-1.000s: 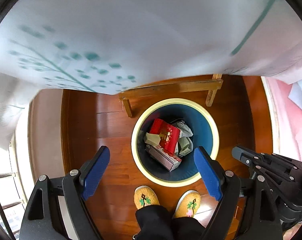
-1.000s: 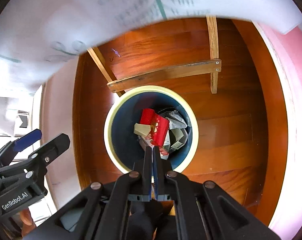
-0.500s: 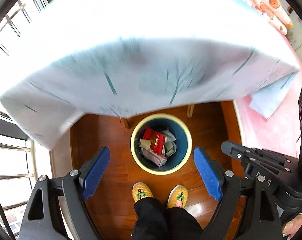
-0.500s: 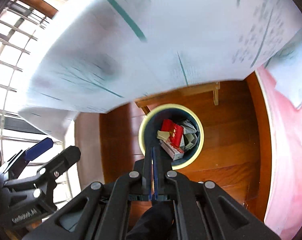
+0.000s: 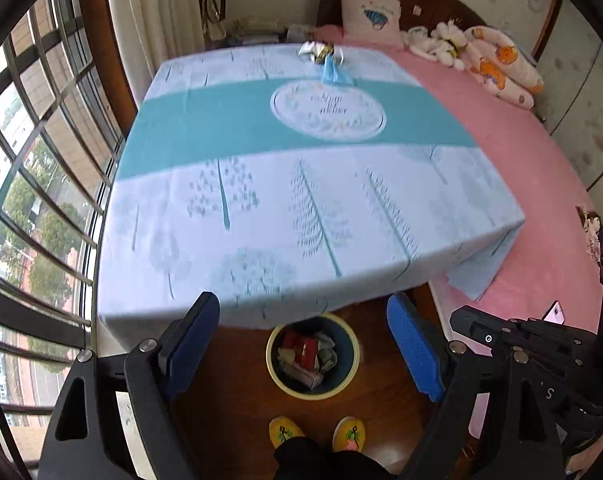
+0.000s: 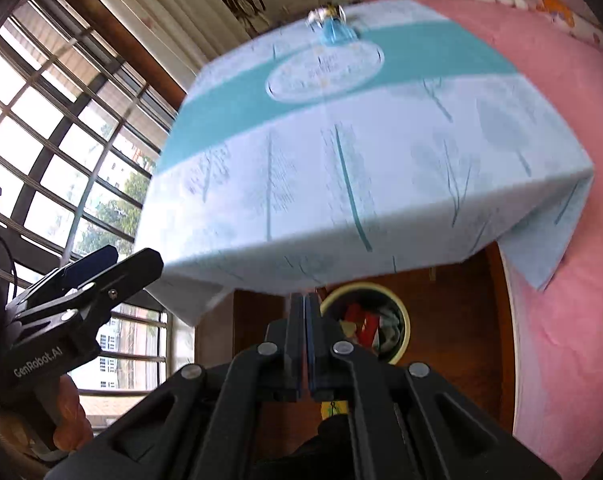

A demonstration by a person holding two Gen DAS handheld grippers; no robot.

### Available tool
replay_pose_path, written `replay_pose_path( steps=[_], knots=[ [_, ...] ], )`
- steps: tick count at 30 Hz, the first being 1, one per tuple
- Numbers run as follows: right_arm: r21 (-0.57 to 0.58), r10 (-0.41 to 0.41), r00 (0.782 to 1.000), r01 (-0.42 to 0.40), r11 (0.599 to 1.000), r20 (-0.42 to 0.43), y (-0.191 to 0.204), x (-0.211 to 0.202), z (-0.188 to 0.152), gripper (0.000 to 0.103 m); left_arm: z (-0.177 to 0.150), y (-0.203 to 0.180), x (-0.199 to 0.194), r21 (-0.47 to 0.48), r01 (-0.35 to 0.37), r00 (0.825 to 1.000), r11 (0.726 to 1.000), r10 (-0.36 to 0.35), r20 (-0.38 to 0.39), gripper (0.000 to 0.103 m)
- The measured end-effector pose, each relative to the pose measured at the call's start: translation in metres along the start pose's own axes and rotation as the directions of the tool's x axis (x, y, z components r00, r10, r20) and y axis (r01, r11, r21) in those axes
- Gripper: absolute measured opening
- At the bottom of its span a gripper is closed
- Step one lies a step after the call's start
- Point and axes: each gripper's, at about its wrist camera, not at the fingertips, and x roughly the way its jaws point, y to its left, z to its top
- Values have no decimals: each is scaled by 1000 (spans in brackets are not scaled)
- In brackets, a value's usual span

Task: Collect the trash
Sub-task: 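Raise both tools back above the table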

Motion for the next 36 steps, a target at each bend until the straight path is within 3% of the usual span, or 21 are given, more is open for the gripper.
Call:
replay_pose_path(
  steps=[8,14,17,24,26,28,36],
  knots=[
    [-11,-36,988,38,999,148,31,-38,41,1,49,9,-35,43,23,993,999,-28,111,85],
    [-10,-53,971,57,998,233,42,-55,65,18,78,21,-53,28,1,987,1000,-5,162,85],
    [-19,-50,968,57,998,245,48,-56,78,18,90,27,-54,9,-1,986,1000,0,167,85],
    [-64,-26,968,43,997,249,52,-46,113,20,115,34,-42,-16,-33,985,999,36,168,86],
    [-78,-11,971,31,996,238,50,-38,126,21,124,36,-33,-31,-49,986,998,54,158,96],
    [-95,5,974,17,995,226,46,-28,141,22,134,37,-24,-49,-71,985,996,78,155,97],
    [-180,52,993,-32,983,110,16,26,216,23,189,33,32,-150,-165,981,975,178,77,98]
  ],
)
